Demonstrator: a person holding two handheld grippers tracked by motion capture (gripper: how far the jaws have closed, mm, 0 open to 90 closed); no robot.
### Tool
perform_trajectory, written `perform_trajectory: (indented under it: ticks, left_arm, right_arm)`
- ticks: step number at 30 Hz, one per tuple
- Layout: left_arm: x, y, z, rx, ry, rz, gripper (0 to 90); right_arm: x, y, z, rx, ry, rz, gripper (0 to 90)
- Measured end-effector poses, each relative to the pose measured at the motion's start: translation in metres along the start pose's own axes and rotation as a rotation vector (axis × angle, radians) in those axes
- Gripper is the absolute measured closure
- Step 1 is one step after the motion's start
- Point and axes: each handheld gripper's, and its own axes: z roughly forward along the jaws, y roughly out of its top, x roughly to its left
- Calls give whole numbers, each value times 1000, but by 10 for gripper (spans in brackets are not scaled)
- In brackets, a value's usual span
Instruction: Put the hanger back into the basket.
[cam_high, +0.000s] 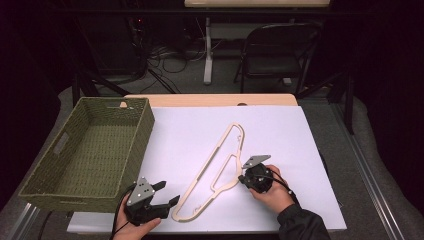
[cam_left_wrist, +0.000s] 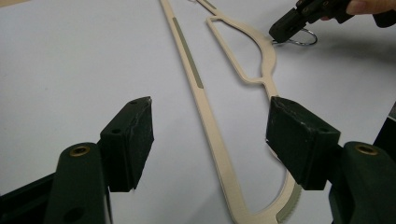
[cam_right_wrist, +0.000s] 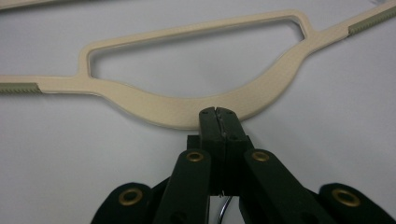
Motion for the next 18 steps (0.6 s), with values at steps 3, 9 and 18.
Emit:
perform_trajectory:
  ticks: [3,9,18]
  left_arm:
    - [0,1,1,0,-2,0,322]
    - [-3,3,3,-2,-4,4,325]
    - [-3,6,7,0,-6,16,328]
  right_arm:
    - [0,6,-3,22,5,-15,900]
    - [2,28,-4,47,7,-62,900]
    - [-4,58,6,109,-17,-136,900]
